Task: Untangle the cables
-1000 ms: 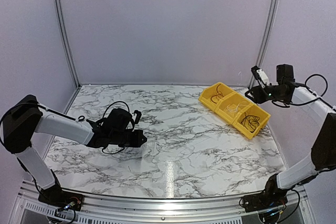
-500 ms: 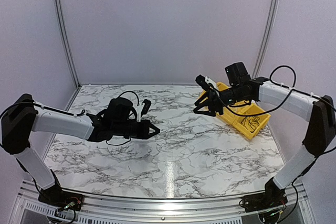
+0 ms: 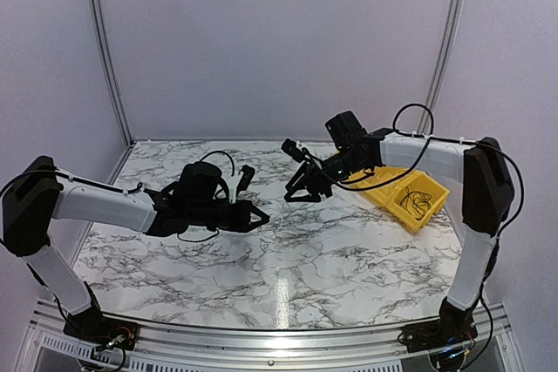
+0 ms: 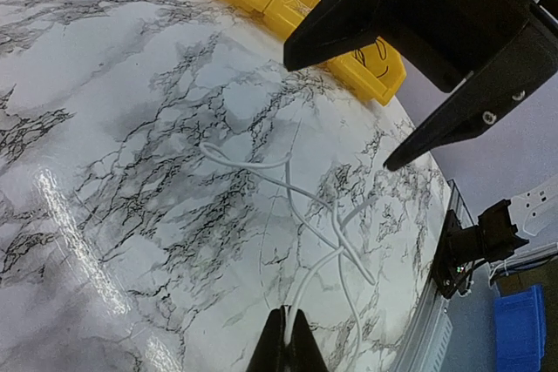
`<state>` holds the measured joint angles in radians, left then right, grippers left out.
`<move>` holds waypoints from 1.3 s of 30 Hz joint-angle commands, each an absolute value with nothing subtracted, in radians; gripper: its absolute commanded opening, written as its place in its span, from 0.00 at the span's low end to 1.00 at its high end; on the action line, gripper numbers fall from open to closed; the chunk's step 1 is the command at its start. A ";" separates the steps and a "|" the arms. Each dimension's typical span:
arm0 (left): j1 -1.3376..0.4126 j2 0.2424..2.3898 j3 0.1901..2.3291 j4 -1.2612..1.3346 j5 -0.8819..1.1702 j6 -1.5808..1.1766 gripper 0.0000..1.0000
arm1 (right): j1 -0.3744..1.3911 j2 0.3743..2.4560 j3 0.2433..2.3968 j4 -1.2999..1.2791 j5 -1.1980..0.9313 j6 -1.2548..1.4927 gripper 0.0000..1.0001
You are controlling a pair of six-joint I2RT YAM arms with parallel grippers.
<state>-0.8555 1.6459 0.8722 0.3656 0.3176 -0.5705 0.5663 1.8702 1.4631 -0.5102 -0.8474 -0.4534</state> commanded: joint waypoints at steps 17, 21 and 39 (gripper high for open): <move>-0.864 1.616 0.871 0.403 0.325 -0.540 0.00 | 0.609 1.995 1.560 -0.508 -0.742 -0.439 0.18; -0.864 1.626 0.873 0.403 0.307 -0.539 0.00 | 0.610 1.988 1.584 -0.518 -0.742 -0.435 0.00; -0.785 1.951 1.028 0.400 -0.038 -0.737 0.00 | 0.589 1.775 1.829 -0.716 -0.972 -0.311 0.00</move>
<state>-0.8070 1.8858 0.9859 0.3889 0.0078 -0.6842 0.6056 1.8252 1.6806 -0.6014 -0.8703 -0.3580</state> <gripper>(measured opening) 0.026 0.019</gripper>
